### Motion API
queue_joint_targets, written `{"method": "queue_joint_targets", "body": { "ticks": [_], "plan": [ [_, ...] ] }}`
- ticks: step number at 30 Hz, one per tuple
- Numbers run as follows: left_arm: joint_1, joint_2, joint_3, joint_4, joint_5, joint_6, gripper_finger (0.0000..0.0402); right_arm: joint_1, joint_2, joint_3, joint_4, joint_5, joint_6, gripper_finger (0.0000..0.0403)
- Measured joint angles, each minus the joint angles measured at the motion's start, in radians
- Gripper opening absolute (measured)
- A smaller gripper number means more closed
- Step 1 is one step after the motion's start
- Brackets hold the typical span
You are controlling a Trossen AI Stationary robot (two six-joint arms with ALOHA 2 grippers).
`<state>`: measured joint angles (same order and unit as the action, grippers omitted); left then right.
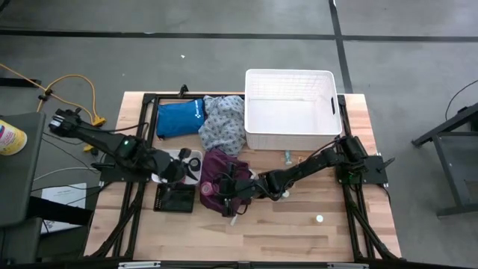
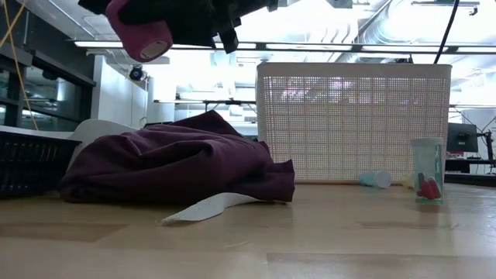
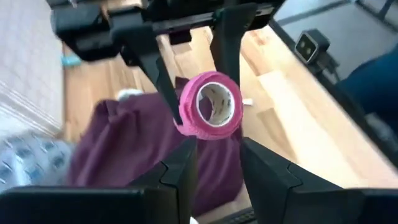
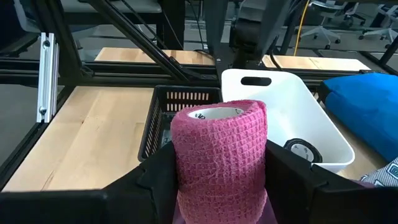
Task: Pick & place medical supplies in basket/bin
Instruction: Put the pink bandage into the white bin
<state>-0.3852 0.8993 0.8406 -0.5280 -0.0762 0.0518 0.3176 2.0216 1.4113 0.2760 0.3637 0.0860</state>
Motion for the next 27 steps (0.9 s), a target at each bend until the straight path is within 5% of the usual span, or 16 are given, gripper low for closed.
{"method": "queue_joint_targets", "body": {
  "ticks": [10, 27],
  "plan": [
    [-0.113, 0.003, 0.0, 0.015, -0.167, 0.182, 0.0117, -0.028, 0.0, 0.0, 0.001, -0.068, 0.189, 0.0188],
    [-0.14, 0.137, 0.0, 0.019, -0.19, 0.197, 0.0117, -0.058, 0.0, 0.0, 0.011, -0.186, 0.262, 0.0188]
  ]
}}
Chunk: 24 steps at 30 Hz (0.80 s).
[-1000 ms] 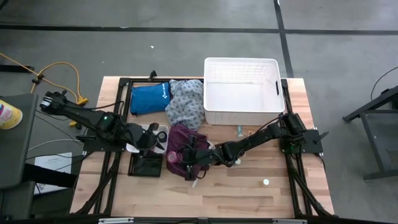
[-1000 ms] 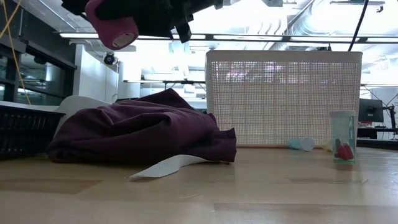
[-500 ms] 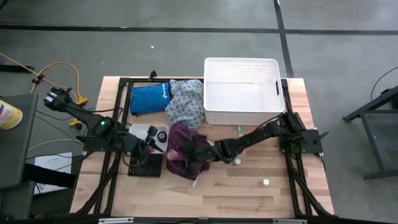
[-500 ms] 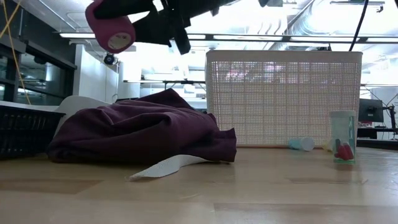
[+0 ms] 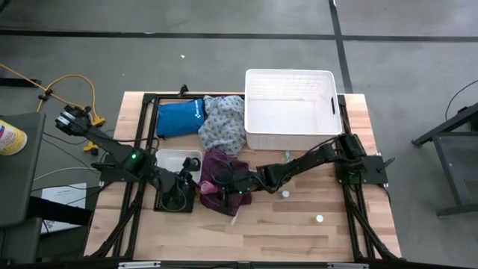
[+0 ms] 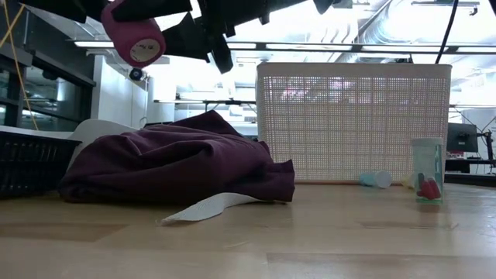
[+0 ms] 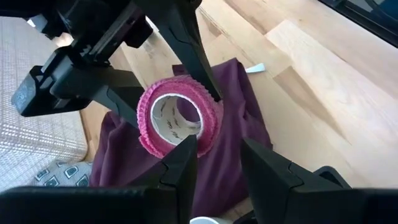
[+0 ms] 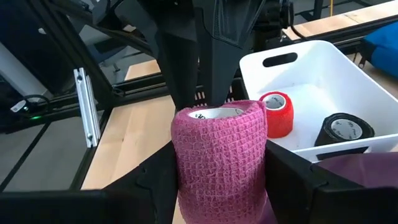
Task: Pick & place medical supplies in basket/bin
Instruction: Put the pink bandage into the white bin
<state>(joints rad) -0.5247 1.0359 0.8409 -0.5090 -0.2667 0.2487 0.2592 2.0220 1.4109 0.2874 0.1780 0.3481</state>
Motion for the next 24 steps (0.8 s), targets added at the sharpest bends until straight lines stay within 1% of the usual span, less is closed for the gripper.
{"method": "queue_joint_targets", "body": {
  "ticks": [13, 24],
  "plan": [
    [0.001, 0.002, 0.0, 0.049, 0.0, 0.0, 0.0117, 0.001, 0.0, 0.0, 0.005, -0.048, 0.033, 0.0188],
    [0.001, 0.0, 0.0, 0.056, 0.002, 0.016, 0.0117, -0.006, 0.0, 0.001, 0.03, -0.053, 0.034, 0.0188]
  ]
}}
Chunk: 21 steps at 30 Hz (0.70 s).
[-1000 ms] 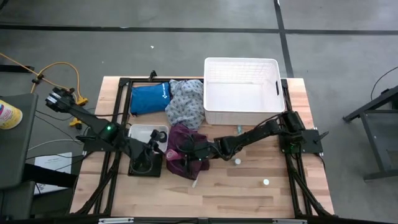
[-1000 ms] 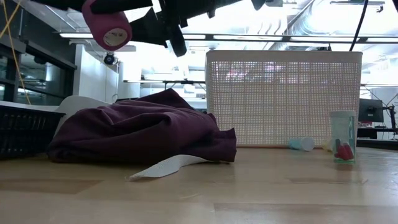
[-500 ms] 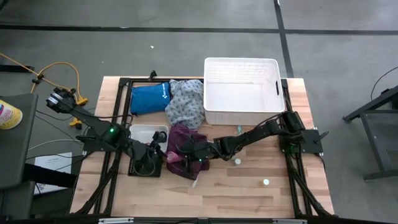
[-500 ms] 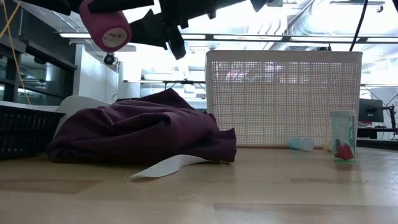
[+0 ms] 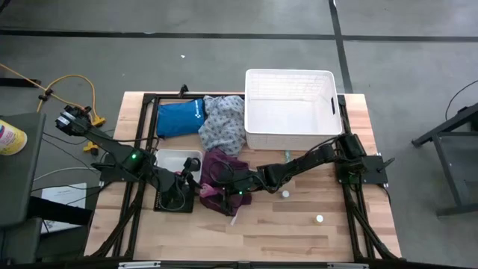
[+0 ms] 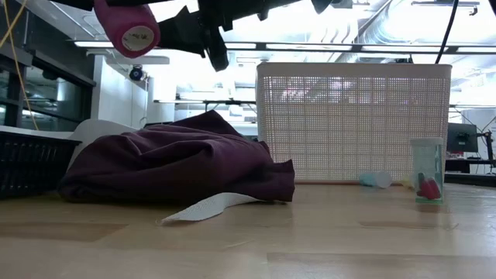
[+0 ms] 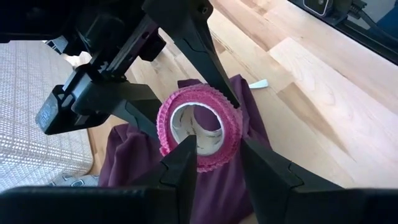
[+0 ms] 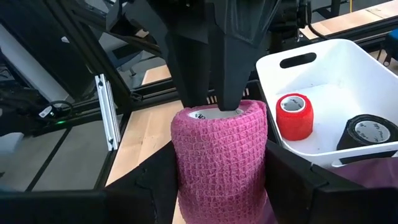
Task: Pick & place medical supplies in basket/bin
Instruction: Put the pink bandage into the white bin
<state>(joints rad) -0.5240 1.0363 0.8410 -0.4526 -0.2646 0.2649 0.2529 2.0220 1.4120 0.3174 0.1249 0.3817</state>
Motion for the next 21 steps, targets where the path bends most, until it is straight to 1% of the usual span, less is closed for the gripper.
{"method": "queue_joint_targets", "body": {
  "ticks": [6, 10, 21],
  "plan": [
    [0.0, 0.0, 0.0, 0.001, -0.001, 0.028, 0.0117, -0.018, 0.0, 0.0, 0.023, -0.003, 0.029, 0.0188],
    [-0.003, 0.0, 0.0, 0.001, 0.001, 0.063, 0.0117, -0.027, 0.0, 0.0, 0.04, -0.052, 0.064, 0.0188],
    [-0.003, 0.0, 0.0, 0.001, 0.004, 0.083, 0.0113, -0.027, 0.0, 0.0, 0.048, -0.074, 0.063, 0.0188]
  ]
}}
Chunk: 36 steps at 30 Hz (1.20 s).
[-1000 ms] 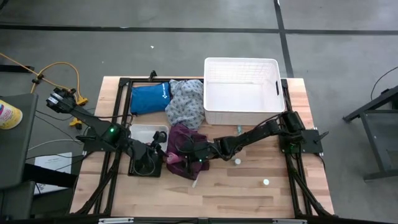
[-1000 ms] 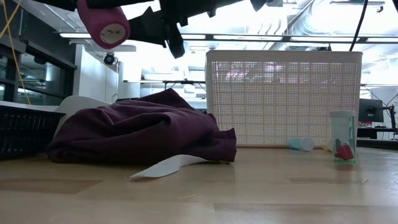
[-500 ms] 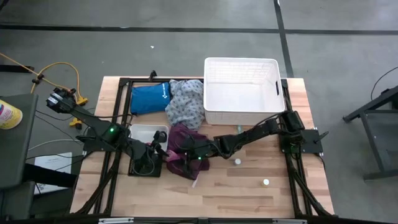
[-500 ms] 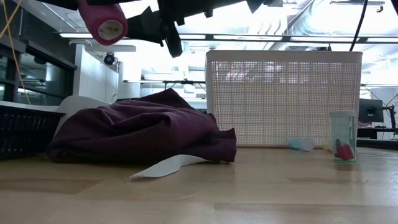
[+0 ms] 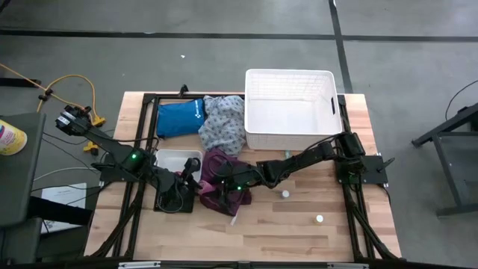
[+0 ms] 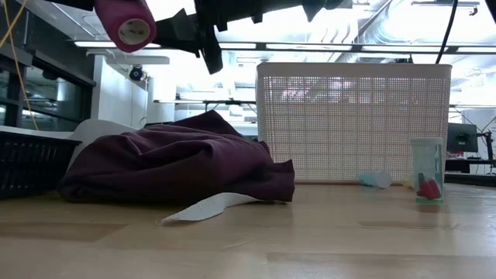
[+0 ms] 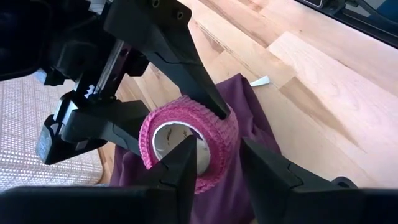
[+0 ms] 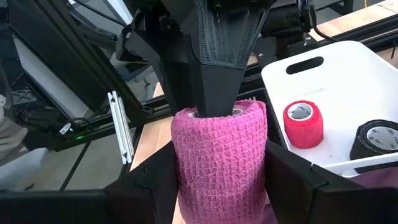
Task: Pick & place medical supplies in basket/bin
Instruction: Put the pink bandage into the white bin
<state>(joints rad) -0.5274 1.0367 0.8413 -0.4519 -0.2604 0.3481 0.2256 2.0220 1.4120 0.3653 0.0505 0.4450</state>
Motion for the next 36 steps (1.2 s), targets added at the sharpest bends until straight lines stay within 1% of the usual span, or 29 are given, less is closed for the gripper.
{"method": "queue_joint_targets", "body": {
  "ticks": [3, 9, 12, 30, 33, 36],
  "plan": [
    [0.0, 0.0, 0.0, 0.0, 0.0, 0.0, 0.0097, 0.0, 0.0, 0.0, -0.001, -0.001, -0.002, 0.0188],
    [0.0, 0.0, 0.0, -0.002, 0.0, 0.003, 0.005, 0.0, 0.0, 0.0, -0.005, -0.002, -0.003, 0.0188],
    [0.0, 0.0, 0.0, -0.003, 0.0, 0.003, 0.0036, 0.0, 0.0, 0.0, -0.005, -0.002, -0.005, 0.0188],
    [0.0, 0.0, 0.0, -0.003, 0.011, -0.005, 0.0028, 0.0, 0.0, 0.0, -0.009, -0.004, 0.001, 0.0188],
    [0.001, 0.0, 0.0, -0.001, 0.021, -0.006, 0.0028, 0.0, 0.0, 0.0, -0.009, -0.025, 0.003, 0.0196],
    [0.001, 0.0, 0.0, 0.0, 0.026, -0.007, 0.0028, 0.0, 0.0, 0.001, -0.009, -0.038, 0.004, 0.0217]
  ]
}}
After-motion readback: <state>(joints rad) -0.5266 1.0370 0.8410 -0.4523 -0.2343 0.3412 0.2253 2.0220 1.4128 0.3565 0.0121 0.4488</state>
